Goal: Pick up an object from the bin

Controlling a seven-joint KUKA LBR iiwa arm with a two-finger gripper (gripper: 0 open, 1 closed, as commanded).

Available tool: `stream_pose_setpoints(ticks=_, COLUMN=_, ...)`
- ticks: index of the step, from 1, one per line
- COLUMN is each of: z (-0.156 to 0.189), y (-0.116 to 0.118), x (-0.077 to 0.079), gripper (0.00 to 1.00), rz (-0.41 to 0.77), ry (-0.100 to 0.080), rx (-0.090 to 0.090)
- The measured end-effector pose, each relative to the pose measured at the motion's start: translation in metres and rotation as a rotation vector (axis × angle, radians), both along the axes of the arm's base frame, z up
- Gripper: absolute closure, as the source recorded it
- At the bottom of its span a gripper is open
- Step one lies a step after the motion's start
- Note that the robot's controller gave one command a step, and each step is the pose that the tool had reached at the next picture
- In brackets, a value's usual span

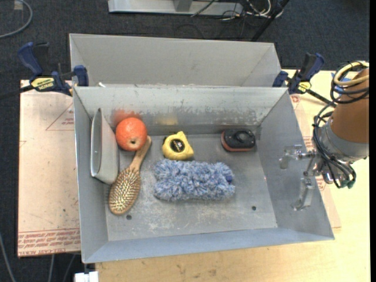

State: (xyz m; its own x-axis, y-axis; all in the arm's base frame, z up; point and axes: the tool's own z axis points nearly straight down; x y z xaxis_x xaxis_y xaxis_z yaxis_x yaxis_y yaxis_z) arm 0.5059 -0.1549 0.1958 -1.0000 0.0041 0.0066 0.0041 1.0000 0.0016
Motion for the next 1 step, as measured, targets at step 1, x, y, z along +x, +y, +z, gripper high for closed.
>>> stream_pose_setpoints(ticks=1, z=0.0043, y=0.0008, x=0.0018, gripper=0.00, rz=0.004, ry=-0.008, rx=-0.002)
